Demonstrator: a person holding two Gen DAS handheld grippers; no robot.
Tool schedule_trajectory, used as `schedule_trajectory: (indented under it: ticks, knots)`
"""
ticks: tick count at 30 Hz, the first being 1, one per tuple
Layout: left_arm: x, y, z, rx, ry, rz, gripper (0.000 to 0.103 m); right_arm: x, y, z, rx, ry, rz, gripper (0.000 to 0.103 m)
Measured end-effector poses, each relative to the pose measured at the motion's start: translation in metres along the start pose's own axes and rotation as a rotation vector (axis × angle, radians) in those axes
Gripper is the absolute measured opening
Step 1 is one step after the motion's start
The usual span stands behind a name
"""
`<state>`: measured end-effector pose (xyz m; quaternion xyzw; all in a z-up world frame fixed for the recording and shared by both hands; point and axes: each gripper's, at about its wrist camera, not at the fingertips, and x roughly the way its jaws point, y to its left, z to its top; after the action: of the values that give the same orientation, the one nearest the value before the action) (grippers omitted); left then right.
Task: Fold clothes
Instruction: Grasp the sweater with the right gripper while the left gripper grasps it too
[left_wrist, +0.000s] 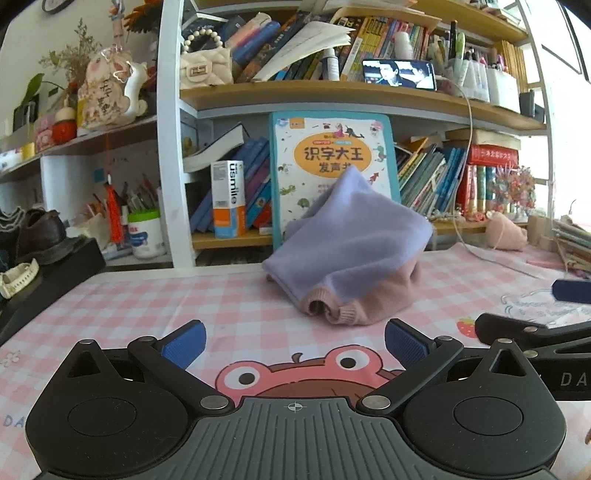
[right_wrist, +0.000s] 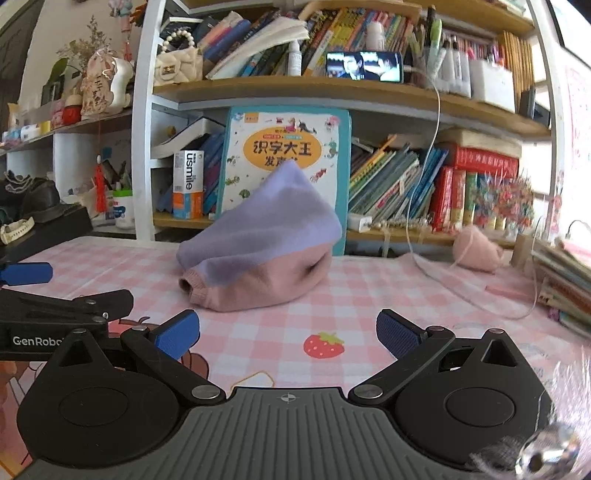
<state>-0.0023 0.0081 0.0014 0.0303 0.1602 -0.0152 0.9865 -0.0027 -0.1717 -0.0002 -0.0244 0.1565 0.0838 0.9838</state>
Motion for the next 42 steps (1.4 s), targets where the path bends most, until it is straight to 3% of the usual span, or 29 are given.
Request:
schedule_trajectory:
  ticks: [10,13,18,23,27,29,31,38,42]
  knots:
    - [0.014,0.019,0.001,-0.088,0.064,-0.079,0.103,0.013,0.0,0.005,-0.03,0.069,0.038,0.103]
    - [0.02,0.021,0.007,-0.056,0.077,-0.1,0.103,0.019,0.001,0.011,-0.075,0.073,0.025,0.103]
    - [0.023,0.019,0.026,0.085,0.034,-0.132,0.103,0.036,-0.001,0.024,-0.114,0.097,0.04,0.103]
    - [0.054,0.019,0.042,0.191,0.065,-0.144,0.103,0.06,-0.007,0.034,-0.112,0.125,0.063,0.103]
    - [0.082,0.023,0.047,0.151,0.087,-0.222,0.102,0.083,-0.017,0.042,-0.09,0.14,0.071,0.099]
    - [0.097,0.025,0.049,0.13,0.103,-0.264,0.097,0.093,-0.019,0.046,-0.098,0.149,0.086,0.096]
    - [0.111,0.024,0.049,0.126,0.127,-0.271,0.089,0.104,-0.021,0.05,-0.113,0.158,0.106,0.09]
    - [0.132,0.048,0.049,0.081,0.106,-0.228,0.088,0.137,0.009,0.045,-0.345,0.204,0.213,0.09]
    - [0.137,0.07,0.041,-0.015,0.115,-0.242,0.088,0.16,0.022,0.044,-0.337,0.221,0.206,0.09]
